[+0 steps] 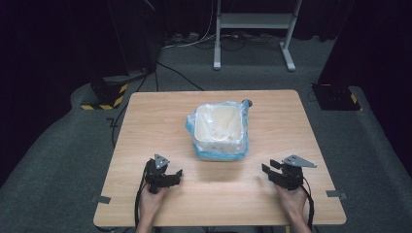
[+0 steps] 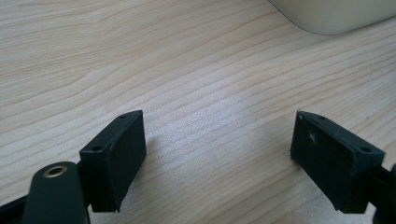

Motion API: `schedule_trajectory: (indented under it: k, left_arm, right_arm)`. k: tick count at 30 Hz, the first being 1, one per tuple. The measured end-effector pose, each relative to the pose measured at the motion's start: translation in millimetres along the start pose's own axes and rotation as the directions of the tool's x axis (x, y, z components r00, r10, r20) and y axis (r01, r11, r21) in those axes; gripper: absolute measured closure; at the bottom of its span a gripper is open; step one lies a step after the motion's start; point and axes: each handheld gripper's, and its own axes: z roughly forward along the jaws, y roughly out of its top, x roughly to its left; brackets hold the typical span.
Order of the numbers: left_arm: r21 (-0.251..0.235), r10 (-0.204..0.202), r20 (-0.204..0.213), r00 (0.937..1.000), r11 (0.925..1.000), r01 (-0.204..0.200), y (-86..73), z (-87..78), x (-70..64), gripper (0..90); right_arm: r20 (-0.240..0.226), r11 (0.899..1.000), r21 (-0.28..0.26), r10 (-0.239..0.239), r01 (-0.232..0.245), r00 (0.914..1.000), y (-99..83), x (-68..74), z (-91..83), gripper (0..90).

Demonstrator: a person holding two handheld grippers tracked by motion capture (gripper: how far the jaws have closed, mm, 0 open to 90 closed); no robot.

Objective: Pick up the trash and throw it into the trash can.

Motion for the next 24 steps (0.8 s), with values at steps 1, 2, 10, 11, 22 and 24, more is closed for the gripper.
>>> schedule_trajectory:
  k: [1, 2, 10, 11, 22, 24]
  left_arm:
    - [0.0, 0.0, 0.0, 1.0, 1.0, 0.0, 0.0, 0.0, 0.0, 18.0]
    - [0.0, 0.0, 0.0, 1.0, 1.0, 0.0, 0.0, 0.0, 0.0, 18.0]
    - [0.0, 0.0, 0.0, 1.0, 1.0, 0.0, 0.0, 0.0, 0.0, 18.0]
    - [0.0, 0.0, 0.0, 1.0, 1.0, 0.0, 0.0, 0.0, 0.0, 18.0]
    - [0.0, 0.0, 0.0, 1.0, 1.0, 0.0, -0.2, -0.1, -0.1, 18.0]
    - [0.0, 0.0, -0.001, 1.0, 1.0, 0.0, -0.2, -0.1, -0.2, 18.0]
  right_arm:
    - [0.008, 1.0, 0.001, -0.007, 0.007, 0.9999, 0.0, 0.0, 1.3, 54.5]
    - [0.015, 1.0, 0.007, -0.012, 0.012, 0.9998, -0.1, 0.1, 3.0, 54.3]
    - [0.056, 0.998, 0.057, -0.03, 0.027, 0.998, -2.4, -0.5, 14.3, 50.5]
    - [0.054, 0.998, 0.06, -0.034, 0.031, 0.998, -2.7, -0.8, 15.6, 49.8]
    - [0.103, 0.984, 0.141, -0.124, 0.109, 0.987, -3.7, 9.0, 24.7, 42.1]
    - [0.097, 0.985, 0.141, -0.11, 0.096, 0.9892, -3.5, 7.6, 24.6, 41.4]
